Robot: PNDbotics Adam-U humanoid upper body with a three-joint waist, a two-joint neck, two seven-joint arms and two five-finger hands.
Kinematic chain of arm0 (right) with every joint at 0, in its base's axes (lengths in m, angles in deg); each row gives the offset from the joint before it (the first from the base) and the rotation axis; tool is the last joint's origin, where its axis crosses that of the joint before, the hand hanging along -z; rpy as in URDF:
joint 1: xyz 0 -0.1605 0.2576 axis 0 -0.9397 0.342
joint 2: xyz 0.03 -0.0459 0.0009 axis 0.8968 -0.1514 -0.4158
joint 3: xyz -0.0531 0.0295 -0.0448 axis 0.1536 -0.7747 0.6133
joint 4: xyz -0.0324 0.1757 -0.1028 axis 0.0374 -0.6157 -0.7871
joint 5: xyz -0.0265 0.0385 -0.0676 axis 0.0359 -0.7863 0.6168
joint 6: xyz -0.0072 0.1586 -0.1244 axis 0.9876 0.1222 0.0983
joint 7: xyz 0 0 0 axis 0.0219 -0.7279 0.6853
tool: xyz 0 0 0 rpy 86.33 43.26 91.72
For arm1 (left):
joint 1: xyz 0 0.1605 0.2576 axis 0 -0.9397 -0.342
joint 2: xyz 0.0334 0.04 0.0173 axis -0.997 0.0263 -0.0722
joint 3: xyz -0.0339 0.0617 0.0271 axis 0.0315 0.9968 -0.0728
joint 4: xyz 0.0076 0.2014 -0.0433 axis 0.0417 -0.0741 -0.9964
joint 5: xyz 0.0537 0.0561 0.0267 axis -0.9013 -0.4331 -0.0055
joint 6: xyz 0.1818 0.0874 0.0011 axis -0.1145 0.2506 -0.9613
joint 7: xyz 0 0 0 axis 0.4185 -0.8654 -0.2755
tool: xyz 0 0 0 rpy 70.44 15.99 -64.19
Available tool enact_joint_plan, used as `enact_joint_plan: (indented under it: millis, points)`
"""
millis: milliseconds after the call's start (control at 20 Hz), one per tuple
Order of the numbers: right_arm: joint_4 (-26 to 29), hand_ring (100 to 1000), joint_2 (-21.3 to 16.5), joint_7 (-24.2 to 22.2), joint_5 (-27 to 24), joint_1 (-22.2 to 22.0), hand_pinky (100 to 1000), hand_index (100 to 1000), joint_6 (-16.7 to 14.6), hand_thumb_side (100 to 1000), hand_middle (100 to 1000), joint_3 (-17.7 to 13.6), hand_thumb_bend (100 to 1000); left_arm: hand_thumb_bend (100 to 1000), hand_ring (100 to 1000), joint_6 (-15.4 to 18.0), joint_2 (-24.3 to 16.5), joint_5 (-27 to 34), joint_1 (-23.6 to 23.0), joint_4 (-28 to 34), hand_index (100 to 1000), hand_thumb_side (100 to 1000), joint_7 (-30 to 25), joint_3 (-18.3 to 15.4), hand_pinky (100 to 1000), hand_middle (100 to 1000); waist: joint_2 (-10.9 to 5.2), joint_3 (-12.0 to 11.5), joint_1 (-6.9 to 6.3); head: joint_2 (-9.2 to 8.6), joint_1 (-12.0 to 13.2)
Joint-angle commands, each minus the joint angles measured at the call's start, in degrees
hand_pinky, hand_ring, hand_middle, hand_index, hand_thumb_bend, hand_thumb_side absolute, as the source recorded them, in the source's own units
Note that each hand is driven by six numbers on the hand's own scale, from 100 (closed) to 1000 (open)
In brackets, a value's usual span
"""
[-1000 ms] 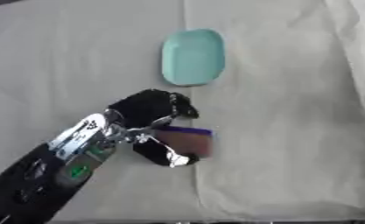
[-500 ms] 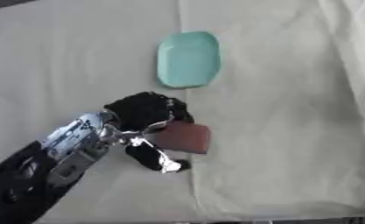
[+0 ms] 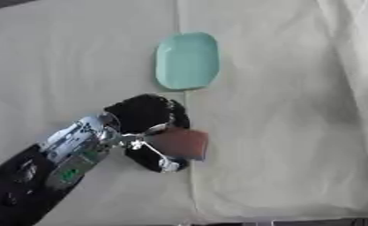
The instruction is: Pick up objects on the table and place them in the box.
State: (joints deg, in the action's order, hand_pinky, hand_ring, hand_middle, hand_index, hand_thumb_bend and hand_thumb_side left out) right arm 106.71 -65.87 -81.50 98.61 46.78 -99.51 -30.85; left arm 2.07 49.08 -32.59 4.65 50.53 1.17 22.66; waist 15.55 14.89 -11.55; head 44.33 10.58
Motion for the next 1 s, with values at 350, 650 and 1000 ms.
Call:
enact_joint_plan:
  millis: [350,650,1000]
  points:
    - [1.1,589,-1.1,-0.1,0.2,0.6,371,798,-0.1,498,810,0.1,100,100,298,-2.4,0.0,-1.6,0.0,1.1,434,111,7.0,-0.5,100,315,-0.93,-0.1,0.2,-0.21,-0.3]
    - [1.1,590,-1.1,-0.2,0.2,0.5,371,798,-0.1,498,810,0.1,100,100,298,-3.4,0.1,-1.3,0.0,1.3,430,133,8.9,-1.0,100,318,-1.13,-0.2,0.17,-0.21,-0.3]
    - [1.1,590,-1.1,-0.3,0.3,0.1,372,798,0.2,498,802,0.1,100,100,286,-4.7,-0.3,0.1,2.2,1.4,402,116,12.2,-5.1,100,308,-1.92,-0.9,0.16,-0.21,-0.8]
